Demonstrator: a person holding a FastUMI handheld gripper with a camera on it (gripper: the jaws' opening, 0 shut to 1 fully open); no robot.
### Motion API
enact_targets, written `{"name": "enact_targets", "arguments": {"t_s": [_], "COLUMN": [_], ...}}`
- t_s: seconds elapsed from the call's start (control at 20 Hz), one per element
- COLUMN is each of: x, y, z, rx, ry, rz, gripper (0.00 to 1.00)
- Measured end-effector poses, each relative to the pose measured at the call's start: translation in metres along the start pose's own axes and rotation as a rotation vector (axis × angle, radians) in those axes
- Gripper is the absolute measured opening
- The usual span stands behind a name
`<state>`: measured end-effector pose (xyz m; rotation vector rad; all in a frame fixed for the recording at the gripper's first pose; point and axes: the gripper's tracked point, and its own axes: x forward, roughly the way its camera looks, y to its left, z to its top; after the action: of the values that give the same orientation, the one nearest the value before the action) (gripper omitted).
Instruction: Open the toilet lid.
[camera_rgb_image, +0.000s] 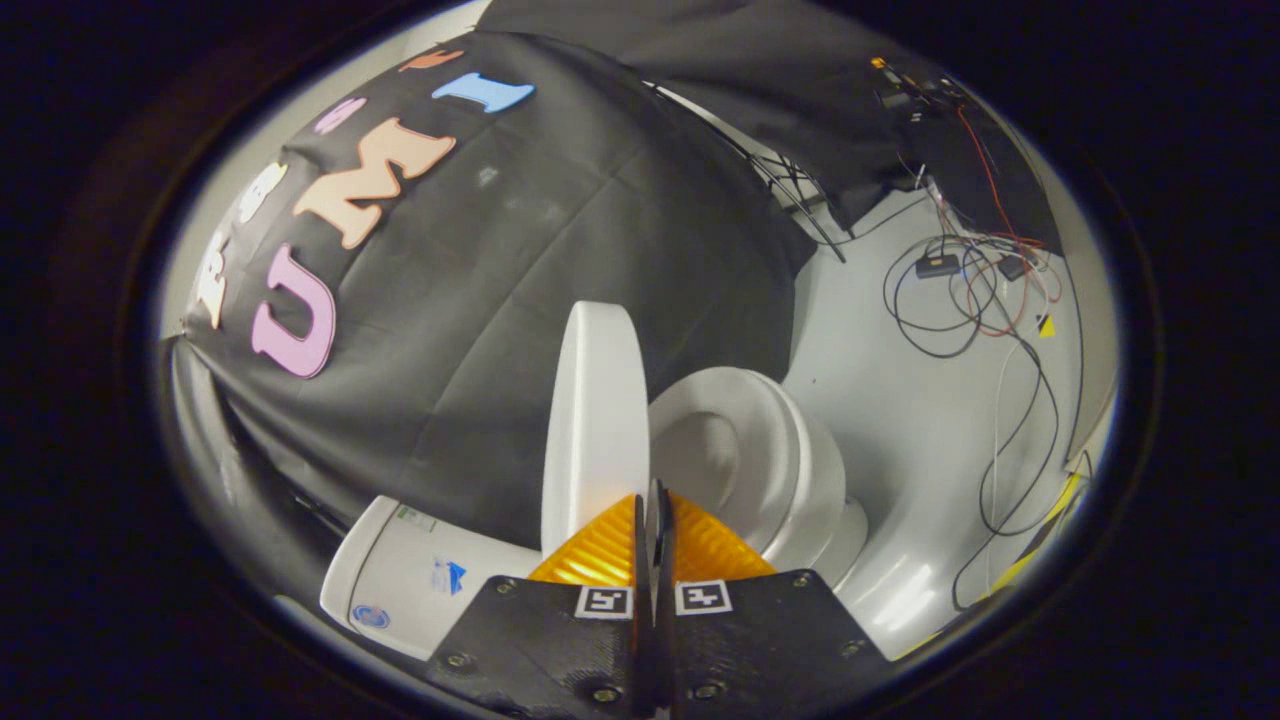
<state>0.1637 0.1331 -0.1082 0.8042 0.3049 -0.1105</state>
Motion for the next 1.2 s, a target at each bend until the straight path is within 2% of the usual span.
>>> {"name": "enact_targets", "arguments": {"t_s": [0.25, 0.65, 1.2], "x": [-0.014, -0.03, -0.041], "y": [0.033, 0.062, 0.102], "z": [0.001, 0.0, -0.004], "rx": [-0.085, -0.138, -0.237], "ry": [-0.025, -0.071, -0.103], "rz": [-0.015, -0.039, 0.014], "gripper": [0.01, 0.01, 0.01]}}
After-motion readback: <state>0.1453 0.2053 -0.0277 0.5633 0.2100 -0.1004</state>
